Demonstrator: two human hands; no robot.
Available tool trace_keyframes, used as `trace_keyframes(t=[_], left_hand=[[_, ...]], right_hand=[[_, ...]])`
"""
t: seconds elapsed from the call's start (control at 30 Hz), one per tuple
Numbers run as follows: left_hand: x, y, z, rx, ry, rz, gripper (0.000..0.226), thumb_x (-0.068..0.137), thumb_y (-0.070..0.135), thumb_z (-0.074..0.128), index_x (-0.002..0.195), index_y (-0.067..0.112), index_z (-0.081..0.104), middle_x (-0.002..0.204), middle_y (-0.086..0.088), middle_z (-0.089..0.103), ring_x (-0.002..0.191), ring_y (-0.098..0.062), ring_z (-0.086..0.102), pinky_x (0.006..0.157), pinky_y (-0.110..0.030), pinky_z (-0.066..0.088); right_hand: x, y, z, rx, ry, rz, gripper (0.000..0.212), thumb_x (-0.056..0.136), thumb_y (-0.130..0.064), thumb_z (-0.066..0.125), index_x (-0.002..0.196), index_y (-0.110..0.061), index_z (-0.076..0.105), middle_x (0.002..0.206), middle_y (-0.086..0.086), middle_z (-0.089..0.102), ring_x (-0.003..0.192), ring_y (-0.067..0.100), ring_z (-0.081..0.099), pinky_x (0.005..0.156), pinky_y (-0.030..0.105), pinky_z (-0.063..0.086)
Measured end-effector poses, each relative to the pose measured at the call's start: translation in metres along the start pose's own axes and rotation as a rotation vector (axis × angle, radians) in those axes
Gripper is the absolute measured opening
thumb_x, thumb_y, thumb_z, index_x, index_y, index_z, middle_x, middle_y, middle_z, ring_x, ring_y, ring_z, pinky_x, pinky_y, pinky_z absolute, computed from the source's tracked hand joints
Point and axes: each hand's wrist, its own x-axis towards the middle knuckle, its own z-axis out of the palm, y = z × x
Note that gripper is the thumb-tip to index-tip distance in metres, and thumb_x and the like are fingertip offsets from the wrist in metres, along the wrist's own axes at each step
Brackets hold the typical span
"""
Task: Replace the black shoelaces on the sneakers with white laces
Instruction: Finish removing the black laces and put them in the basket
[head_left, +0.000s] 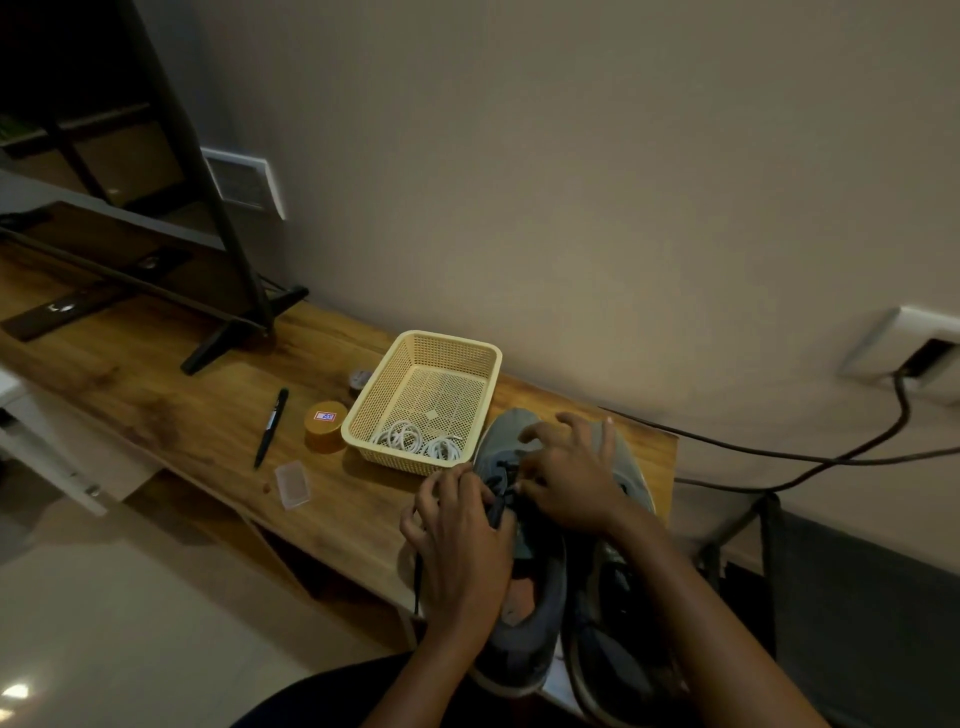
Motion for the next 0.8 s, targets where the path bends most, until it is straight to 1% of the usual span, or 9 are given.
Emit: trace_keyframes(t=[0.07,0.13,0.23,0.3,0.4,0.5,0.6,0.73,0.8], left_hand=[[0.000,0.001,-0.001,-0.001,-0.001,-0.010,0.022,0.082,0.031,0.063,0.086,0.028,0.041,0.118,0.008,0.051,0.131,-0.017,0.028,0.104,-0.041,0.016],[0.000,0.002,-0.002,-0.024,-0.005,-0.027,0.021,0.083,0.030,0.062,0.085,0.028,0.041,0.117,0.009,0.051,0.132,-0.016,0.027,0.105,-0.040,0.014],[0.000,0.003,-0.002,-0.048,-0.009,-0.041,0.020,0.082,0.029,0.062,0.084,0.027,0.042,0.114,0.010,0.051,0.131,-0.015,0.028,0.105,-0.040,0.016],[0.000,0.002,-0.001,-0.059,-0.010,-0.047,0.021,0.081,0.028,0.063,0.083,0.027,0.042,0.113,0.010,0.051,0.131,-0.015,0.028,0.105,-0.040,0.016],[0.001,0.002,-0.001,-0.060,-0.018,-0.050,0.022,0.082,0.029,0.063,0.084,0.027,0.042,0.112,0.010,0.051,0.131,-0.014,0.027,0.105,-0.041,0.017],[0.000,0.002,0.000,-0.063,-0.024,-0.035,0.022,0.082,0.029,0.063,0.085,0.027,0.042,0.115,0.010,0.050,0.131,-0.014,0.026,0.105,-0.042,0.019],[-0.001,0.001,0.000,-0.027,-0.009,-0.007,0.025,0.081,0.028,0.065,0.087,0.027,0.041,0.116,0.009,0.051,0.130,-0.017,0.029,0.104,-0.043,0.020],[-0.002,0.003,-0.003,-0.045,-0.001,-0.010,0.025,0.082,0.026,0.064,0.084,0.027,0.039,0.112,0.010,0.051,0.129,-0.016,0.029,0.104,-0.042,0.018],[-0.002,0.004,-0.003,-0.072,-0.002,-0.024,0.023,0.082,0.024,0.063,0.083,0.026,0.040,0.112,0.010,0.051,0.129,-0.016,0.029,0.105,-0.042,0.017]], right_hand=[[-0.003,0.010,-0.008,0.055,0.038,0.033,0.020,0.091,-0.035,0.051,0.094,-0.026,0.068,0.140,-0.013,0.035,0.139,0.024,0.008,0.109,0.061,-0.010],[-0.008,0.024,-0.016,0.083,0.081,0.076,0.017,0.090,-0.038,0.054,0.090,-0.028,0.068,0.136,-0.015,0.039,0.136,0.020,0.014,0.111,0.059,-0.001],[-0.011,0.034,-0.018,0.095,0.106,0.126,0.015,0.089,-0.039,0.055,0.090,-0.031,0.068,0.136,-0.014,0.042,0.134,0.019,0.019,0.111,0.056,0.009],[-0.009,0.027,-0.013,0.096,0.130,0.108,0.019,0.091,-0.040,0.051,0.097,-0.034,0.068,0.141,-0.013,0.038,0.137,0.021,0.016,0.112,0.056,0.006],[-0.001,0.007,-0.004,0.067,0.077,0.045,0.026,0.093,-0.038,0.045,0.106,-0.031,0.067,0.148,-0.010,0.029,0.141,0.025,0.005,0.110,0.058,-0.009],[0.002,-0.005,0.004,0.012,-0.010,-0.005,0.024,0.092,-0.033,0.047,0.103,-0.024,0.067,0.149,-0.007,0.026,0.142,0.028,-0.001,0.106,0.062,-0.014],[0.002,-0.002,0.004,0.051,0.006,-0.008,0.019,0.090,-0.031,0.051,0.094,-0.021,0.067,0.144,-0.008,0.033,0.141,0.026,0.005,0.108,0.063,-0.011],[-0.005,0.019,-0.015,0.120,0.097,0.059,0.011,0.086,-0.035,0.060,0.084,-0.027,0.067,0.135,-0.015,0.041,0.136,0.020,0.014,0.111,0.058,-0.006],[-0.009,0.029,-0.021,0.174,0.101,0.097,0.009,0.085,-0.036,0.061,0.081,-0.029,0.065,0.132,-0.016,0.044,0.134,0.020,0.018,0.112,0.055,0.000]])
